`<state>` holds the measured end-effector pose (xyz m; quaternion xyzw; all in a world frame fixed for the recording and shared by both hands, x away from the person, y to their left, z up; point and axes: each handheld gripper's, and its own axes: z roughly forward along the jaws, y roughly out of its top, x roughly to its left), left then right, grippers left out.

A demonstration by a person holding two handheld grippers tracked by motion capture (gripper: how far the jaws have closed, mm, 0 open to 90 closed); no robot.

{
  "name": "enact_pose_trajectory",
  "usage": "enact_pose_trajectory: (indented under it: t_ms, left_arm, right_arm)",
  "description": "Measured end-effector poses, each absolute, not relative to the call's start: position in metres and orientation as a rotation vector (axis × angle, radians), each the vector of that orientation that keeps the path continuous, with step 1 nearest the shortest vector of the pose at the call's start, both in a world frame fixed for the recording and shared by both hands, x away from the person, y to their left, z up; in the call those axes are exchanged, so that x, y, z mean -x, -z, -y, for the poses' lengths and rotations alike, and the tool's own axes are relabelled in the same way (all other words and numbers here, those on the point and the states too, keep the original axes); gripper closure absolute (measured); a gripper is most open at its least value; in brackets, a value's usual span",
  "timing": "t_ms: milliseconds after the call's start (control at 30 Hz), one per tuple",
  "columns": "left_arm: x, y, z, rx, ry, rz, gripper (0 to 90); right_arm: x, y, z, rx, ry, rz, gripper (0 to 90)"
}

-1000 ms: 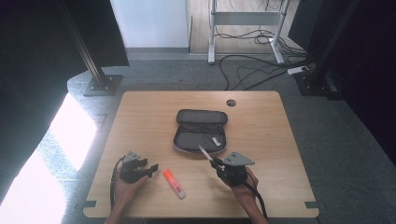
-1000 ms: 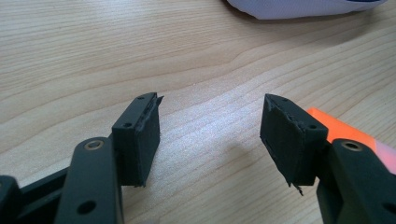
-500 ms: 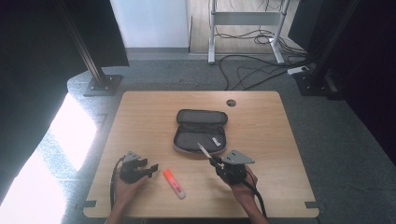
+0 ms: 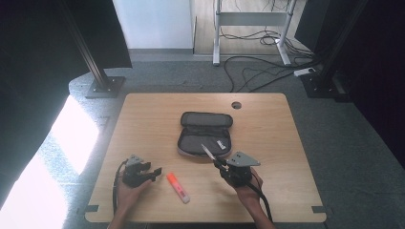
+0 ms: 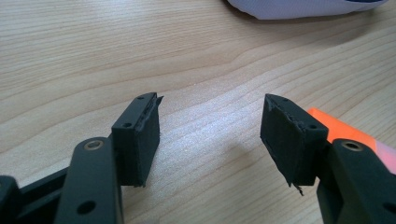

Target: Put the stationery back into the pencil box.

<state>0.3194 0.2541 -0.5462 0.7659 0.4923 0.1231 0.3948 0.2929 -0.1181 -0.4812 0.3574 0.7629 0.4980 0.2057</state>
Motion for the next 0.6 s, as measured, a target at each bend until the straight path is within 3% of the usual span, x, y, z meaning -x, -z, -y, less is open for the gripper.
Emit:
enact_pose_trajectory:
  t_ms: [600]
  left_arm:
    - [-0.319, 0.546, -0.255, -1.939, -0.311, -1.248, 37.8]
  right_arm:
    - [-0.305, 0.478, 0.112, -0.991, -1.397, -2.127, 78.8]
